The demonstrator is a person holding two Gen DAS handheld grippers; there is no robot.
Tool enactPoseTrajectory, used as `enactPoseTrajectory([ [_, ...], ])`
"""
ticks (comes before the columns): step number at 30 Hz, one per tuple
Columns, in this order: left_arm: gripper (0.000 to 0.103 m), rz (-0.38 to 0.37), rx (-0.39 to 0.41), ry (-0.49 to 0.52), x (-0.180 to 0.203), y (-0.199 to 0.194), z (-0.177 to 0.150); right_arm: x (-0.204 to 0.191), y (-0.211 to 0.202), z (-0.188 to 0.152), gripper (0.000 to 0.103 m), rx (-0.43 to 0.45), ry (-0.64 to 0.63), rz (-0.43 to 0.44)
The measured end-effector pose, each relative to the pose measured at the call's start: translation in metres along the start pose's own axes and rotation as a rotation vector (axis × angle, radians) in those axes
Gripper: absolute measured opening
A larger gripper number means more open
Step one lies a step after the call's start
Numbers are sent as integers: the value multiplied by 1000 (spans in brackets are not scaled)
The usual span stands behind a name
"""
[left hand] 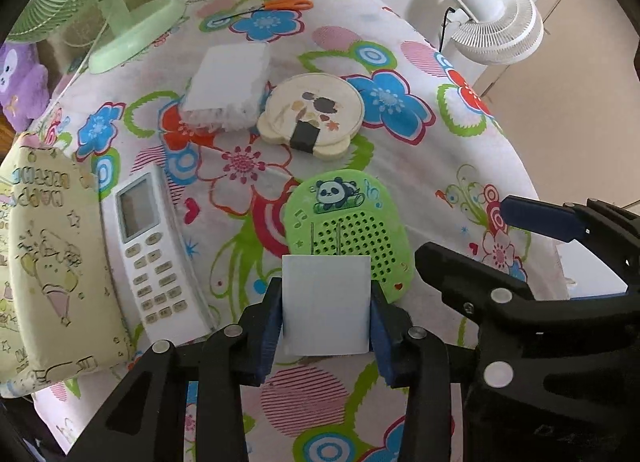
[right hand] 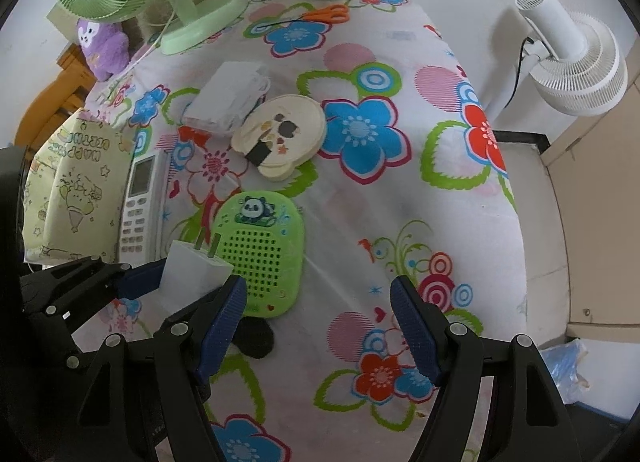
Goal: Organize rigid objects
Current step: 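Lift the white charger with the left tool while the right tool closes on the black key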
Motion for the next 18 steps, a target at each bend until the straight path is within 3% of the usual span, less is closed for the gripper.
enactPoseTrajectory([
  [18, 41, 11, -5, -21, -36, -17, -35, -39, 2, -19, 77, -2, -28, 4],
])
Point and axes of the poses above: each gripper's, at about its wrist camera, not at the fingertips, and y roughly the way its jaws point, x to its right, z to its top, the point moved 3 cm from there along y, roughly the way its jaws point, and after that the axes turned 6 degrees about x, right-handed, at the moved point
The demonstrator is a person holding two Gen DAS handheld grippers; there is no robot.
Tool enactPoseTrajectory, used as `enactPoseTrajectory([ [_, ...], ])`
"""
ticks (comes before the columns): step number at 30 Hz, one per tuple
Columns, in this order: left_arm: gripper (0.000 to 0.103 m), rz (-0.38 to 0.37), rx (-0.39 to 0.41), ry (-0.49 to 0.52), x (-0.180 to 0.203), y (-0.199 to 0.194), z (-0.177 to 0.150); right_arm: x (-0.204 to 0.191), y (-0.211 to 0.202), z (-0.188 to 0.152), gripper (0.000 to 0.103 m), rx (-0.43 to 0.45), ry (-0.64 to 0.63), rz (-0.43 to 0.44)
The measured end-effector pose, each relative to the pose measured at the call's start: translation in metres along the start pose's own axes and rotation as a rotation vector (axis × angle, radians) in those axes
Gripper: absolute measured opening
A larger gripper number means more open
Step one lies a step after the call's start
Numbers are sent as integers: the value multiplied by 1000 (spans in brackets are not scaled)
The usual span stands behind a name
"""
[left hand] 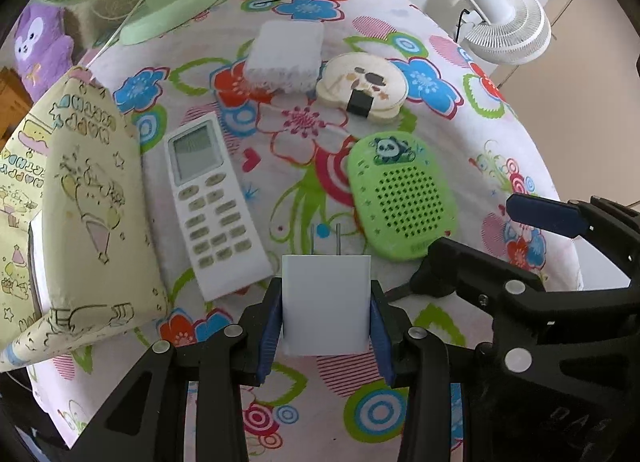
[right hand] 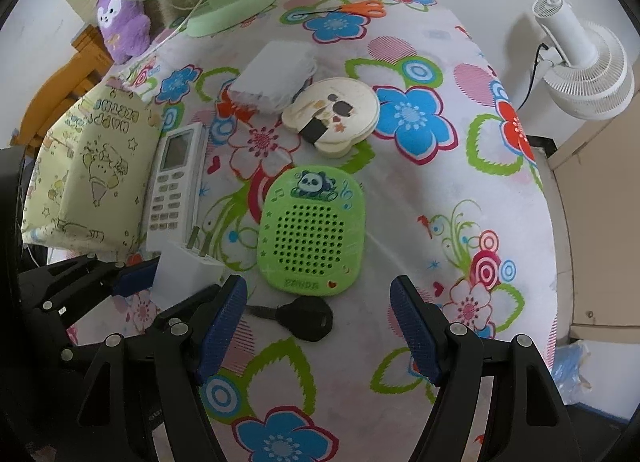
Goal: Organize rigid objects
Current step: 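Lift the white charger with the left tool while the right tool closes on the black key, then lift the black key with the right tool while the left tool holds the charger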
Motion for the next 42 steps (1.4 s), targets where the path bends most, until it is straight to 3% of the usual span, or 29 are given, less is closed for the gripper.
enactPoseTrajectory([
  [10, 41, 4, -10, 7, -13, -2, -17, -9, 8, -14, 77, -2, -19, -15],
  [21, 41, 18, -33, 2, -27, -3, -44, -13, 29, -29, 68, -40, -30, -9],
  [28, 41, 35, -31, 24, -26, -5, -58, -20, 34, -34, 68, -42, -149, -23],
  [31, 41, 29, -32, 8, -23, -2, -57, -29, 36, -36, 57, -24, -257, -66],
  [36, 41, 35, -31, 9, -24, 0, -50, -37, 35, -36, 41, -4, -288, -44],
  [42, 41, 32, -33, 5, -20, 1, -43, -39, 33, -34, 39, 2, -252, -30],
])
Point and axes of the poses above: each gripper's, at about its wrist camera, not at the fingertips, and y roughly the way its jaws point, x to its right, z to its top, the point moved 3 cm from there along y, roughly the way its jaws point, and after that the axes turned 6 degrees about x, right-handed, at the moved point
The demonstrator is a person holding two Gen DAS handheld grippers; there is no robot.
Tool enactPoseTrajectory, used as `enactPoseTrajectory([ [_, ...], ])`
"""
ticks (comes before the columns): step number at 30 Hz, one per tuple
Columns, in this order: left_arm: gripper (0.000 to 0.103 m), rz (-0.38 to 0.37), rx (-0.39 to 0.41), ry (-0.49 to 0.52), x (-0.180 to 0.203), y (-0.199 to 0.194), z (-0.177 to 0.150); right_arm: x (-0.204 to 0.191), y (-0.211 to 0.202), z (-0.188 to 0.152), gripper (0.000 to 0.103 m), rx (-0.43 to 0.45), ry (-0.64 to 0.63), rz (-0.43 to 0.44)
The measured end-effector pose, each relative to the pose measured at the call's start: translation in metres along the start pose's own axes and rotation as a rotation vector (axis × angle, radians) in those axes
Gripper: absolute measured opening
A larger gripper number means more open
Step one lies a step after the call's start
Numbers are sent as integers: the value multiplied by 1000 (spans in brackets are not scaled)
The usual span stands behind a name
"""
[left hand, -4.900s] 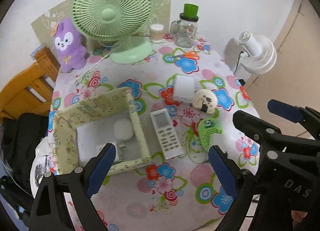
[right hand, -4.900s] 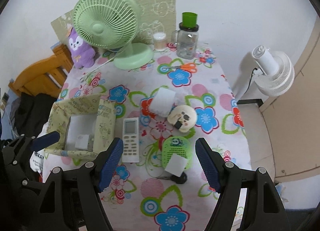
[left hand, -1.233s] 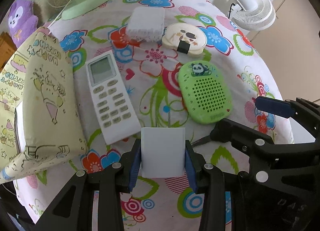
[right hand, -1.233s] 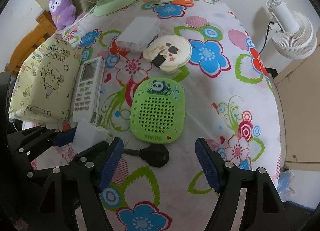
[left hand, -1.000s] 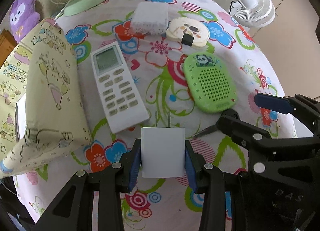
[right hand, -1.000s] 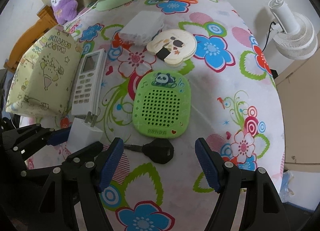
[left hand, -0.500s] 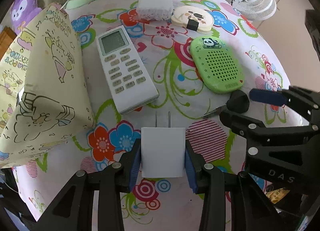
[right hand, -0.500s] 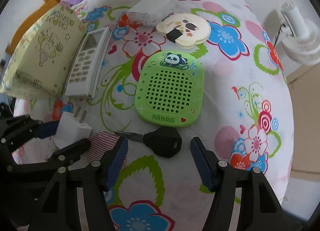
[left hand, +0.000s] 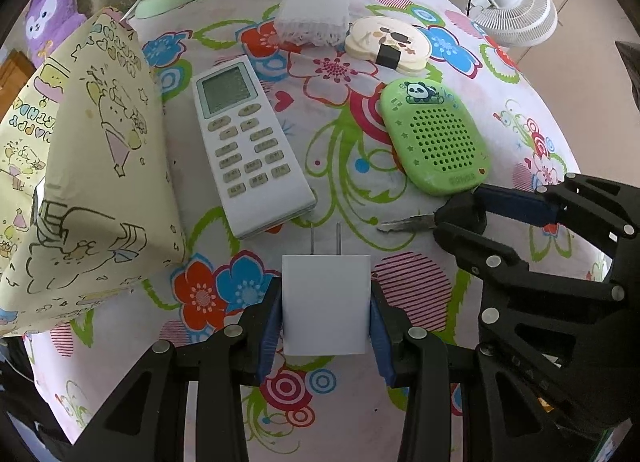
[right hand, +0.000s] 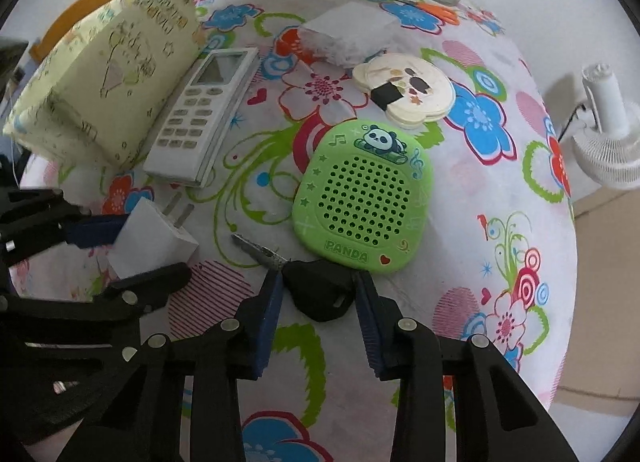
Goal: Organize rigid objects
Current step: 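Lift the black key with the right tool while the left tool holds the charger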
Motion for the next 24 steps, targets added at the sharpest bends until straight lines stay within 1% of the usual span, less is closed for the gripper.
enactPoseTrajectory([
  [1, 41, 0, 2, 0, 0, 0, 2, 1, -2, 1, 39, 4, 16, 13],
  [9, 41, -9, 29, -7, 1, -11, 20, 7, -16, 11, 39, 27, 64, 3],
  [17, 41, -11, 73, -2, 0, -33, 41, 9, -37, 26, 39, 63, 87, -26],
  [21, 41, -1, 99, 3, -2, -41, 44, 10, -48, 33, 39, 77, 111, -31],
  [24, 40, -8, 118, -4, -5, -51, 46, 10, -61, 40, 39, 100, 119, -36],
])
Point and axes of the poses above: each gripper's, at about its wrist camera, not at the fingertips, and y roughly the way its jaws point, x to its right, z to its top, the point moved 3 cm from there along y, roughly the way its jaws point, and after that the axes turned 6 degrees about x, right-handed, at the moved point
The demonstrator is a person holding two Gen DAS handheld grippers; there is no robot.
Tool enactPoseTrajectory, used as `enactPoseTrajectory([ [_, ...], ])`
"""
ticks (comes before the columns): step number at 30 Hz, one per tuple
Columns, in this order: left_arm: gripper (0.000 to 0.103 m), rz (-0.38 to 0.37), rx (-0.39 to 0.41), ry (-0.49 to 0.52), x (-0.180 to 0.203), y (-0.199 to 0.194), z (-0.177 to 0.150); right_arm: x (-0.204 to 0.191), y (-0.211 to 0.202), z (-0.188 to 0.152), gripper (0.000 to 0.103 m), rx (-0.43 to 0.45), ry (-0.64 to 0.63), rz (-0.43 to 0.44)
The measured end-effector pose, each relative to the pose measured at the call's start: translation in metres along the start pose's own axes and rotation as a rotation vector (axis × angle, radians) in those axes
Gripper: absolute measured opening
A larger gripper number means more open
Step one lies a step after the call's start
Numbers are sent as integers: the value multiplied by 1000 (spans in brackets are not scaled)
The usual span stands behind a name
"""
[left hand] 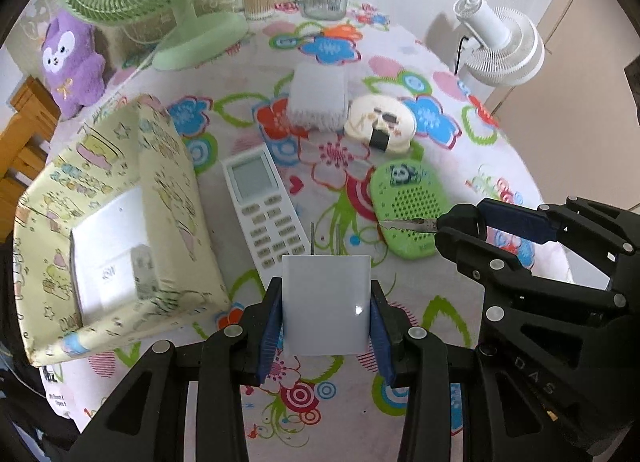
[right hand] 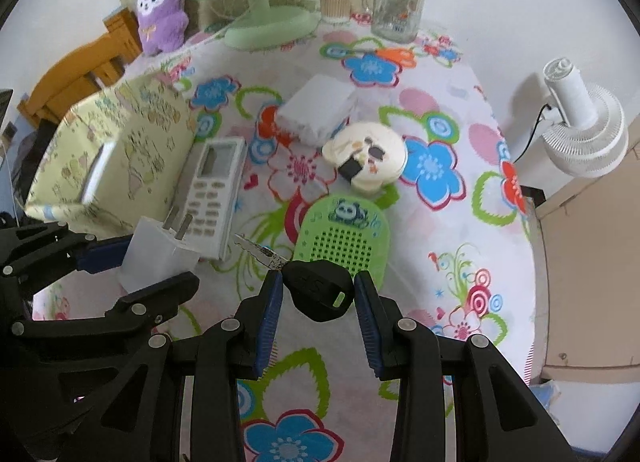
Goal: Organize rigid objects
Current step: 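Lift the black key with the right tool while the left tool holds the charger, then carry the charger and the key over the birthday box with both tools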
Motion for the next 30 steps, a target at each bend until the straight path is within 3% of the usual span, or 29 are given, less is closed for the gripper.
enactPoseTrajectory([
  [13, 41, 22, 109, 16, 0, -48, 26, -4, -50, 32, 40, 103, 9, -54],
  [30, 41, 63, 228, -21, -22, -99, 34, -32, -91, 57, 40, 190, 6, -43],
])
Point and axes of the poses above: each gripper's, at about its wrist camera, not at the fingertips, and y roughly the way its jaws point, x to its right, z to its top, the point moved 3 cm from there along y, roughly the way its jaws point, and after that the axes turned 6 degrees about x, right-handed, at the moved point
